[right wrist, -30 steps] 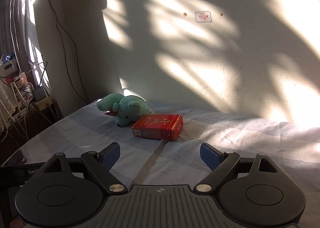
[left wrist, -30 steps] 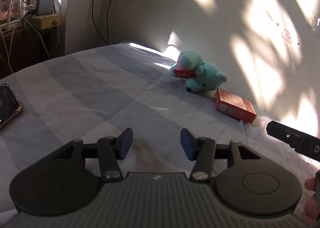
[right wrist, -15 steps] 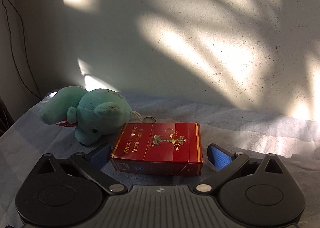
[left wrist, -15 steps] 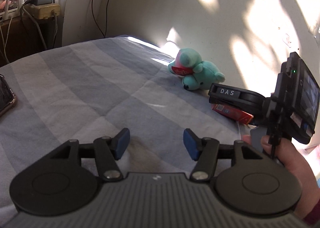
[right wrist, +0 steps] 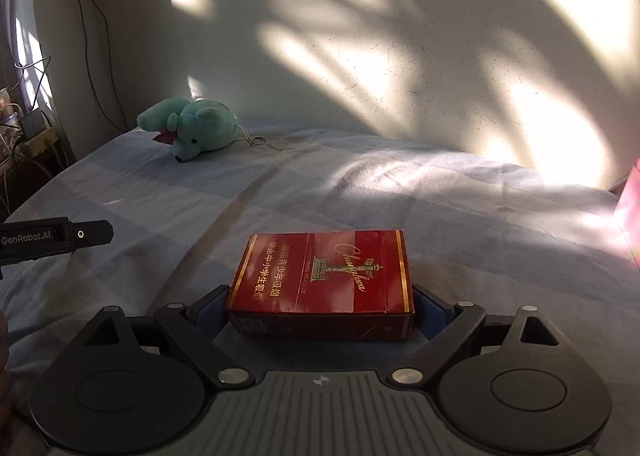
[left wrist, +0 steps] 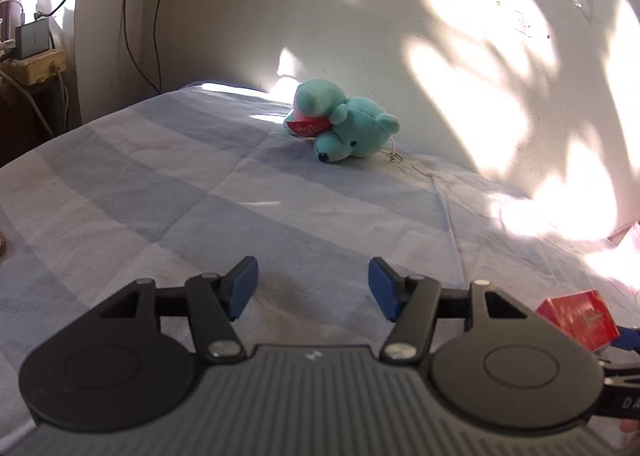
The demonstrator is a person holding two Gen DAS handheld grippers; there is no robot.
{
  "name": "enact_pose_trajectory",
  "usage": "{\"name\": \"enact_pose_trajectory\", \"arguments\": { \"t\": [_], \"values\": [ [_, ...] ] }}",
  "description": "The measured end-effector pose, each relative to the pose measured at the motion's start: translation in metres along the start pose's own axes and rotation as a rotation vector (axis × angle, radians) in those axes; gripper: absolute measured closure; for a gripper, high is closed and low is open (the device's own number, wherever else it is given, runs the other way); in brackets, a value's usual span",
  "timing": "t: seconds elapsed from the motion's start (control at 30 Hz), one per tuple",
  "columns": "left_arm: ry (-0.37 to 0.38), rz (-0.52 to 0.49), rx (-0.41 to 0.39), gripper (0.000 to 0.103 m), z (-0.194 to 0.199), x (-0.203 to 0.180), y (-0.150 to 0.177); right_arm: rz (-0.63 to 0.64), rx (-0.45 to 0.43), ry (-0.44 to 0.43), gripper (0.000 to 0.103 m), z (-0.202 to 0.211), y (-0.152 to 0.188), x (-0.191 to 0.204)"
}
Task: Organize objects
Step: 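Grasp the red cigarette box with the right gripper, then lift the red box with the right gripper, then carry the red box over the pink tin and lower it inside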
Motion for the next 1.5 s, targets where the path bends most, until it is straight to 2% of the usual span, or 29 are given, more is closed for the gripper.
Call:
{"name": "enact_pose_trajectory", "arguments": {
  "t": [0.2,0.27,0.33,0.43,0.5,0.53,0.63,0.7,0.9,1.0,1.07,1.13,1.37,1.5],
  "values": [
    [-0.028,-0.192,-0.057,0.04,0.008,-0.034,0.013,-0.12,-0.02,0.067,0.011,0.083,0.1,-0.051],
    [-0.014,-0.216,-0.039,0.04,0.011,-0.048,0.017,-0.143,-0.049,0.086,0.011,0.101,0.12,-0.06],
    [0.086,-0.245,-0.009,0.041,0.024,-0.071,0.026,-0.197,-0.048,0.09,0.009,0.114,0.136,-0.072],
    [0.254,-0.344,0.016,0.041,0.055,-0.117,0.046,-0.25,-0.07,0.049,0.008,0.125,0.15,-0.086],
    [0.41,-0.386,0.097,0.041,0.074,-0.148,0.063,-0.242,-0.072,0.039,0.008,0.129,0.153,-0.088],
    [0.462,-0.405,0.136,0.041,0.081,-0.161,0.071,-0.226,-0.077,0.033,0.008,0.131,0.154,-0.087],
    [0.518,-0.486,0.212,0.041,0.093,-0.193,0.098,-0.174,-0.093,0.047,0.007,0.137,0.16,-0.084],
    [0.546,-0.5,0.277,0.041,0.091,-0.205,0.112,-0.146,-0.092,0.069,0.007,0.134,0.162,-0.083],
    [0.546,-0.49,0.411,0.041,0.076,-0.221,0.141,-0.098,-0.101,0.06,0.007,0.132,0.162,-0.084],
    [0.548,-0.49,0.412,0.041,0.076,-0.228,0.141,-0.086,-0.081,0.043,0.007,0.12,0.16,-0.085],
    [0.572,-0.484,0.427,0.052,0.077,-0.233,0.14,-0.04,-0.097,0.063,0.014,0.119,0.159,-0.077],
    [0.567,-0.485,0.415,0.052,0.079,-0.238,0.137,-0.022,-0.12,0.08,0.014,0.122,0.158,-0.075],
    [0.644,-0.588,0.211,0.052,0.13,-0.284,0.098,0.008,-0.382,0.22,0.014,0.172,0.132,-0.099],
    [0.673,-0.642,0.151,0.051,0.136,-0.328,0.084,0.004,-0.441,0.32,0.014,0.184,0.112,-0.13]
  ]
}}
Point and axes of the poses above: each gripper's, at about its wrist camera, not at the fingertips, and z roughly against the way its jaws point, x to its left, y to its underside, the point moved 4 cm from there along -z, roughly the way its jaws point, and after that the axes turned 12 degrees about x, right-handed, at the moved point
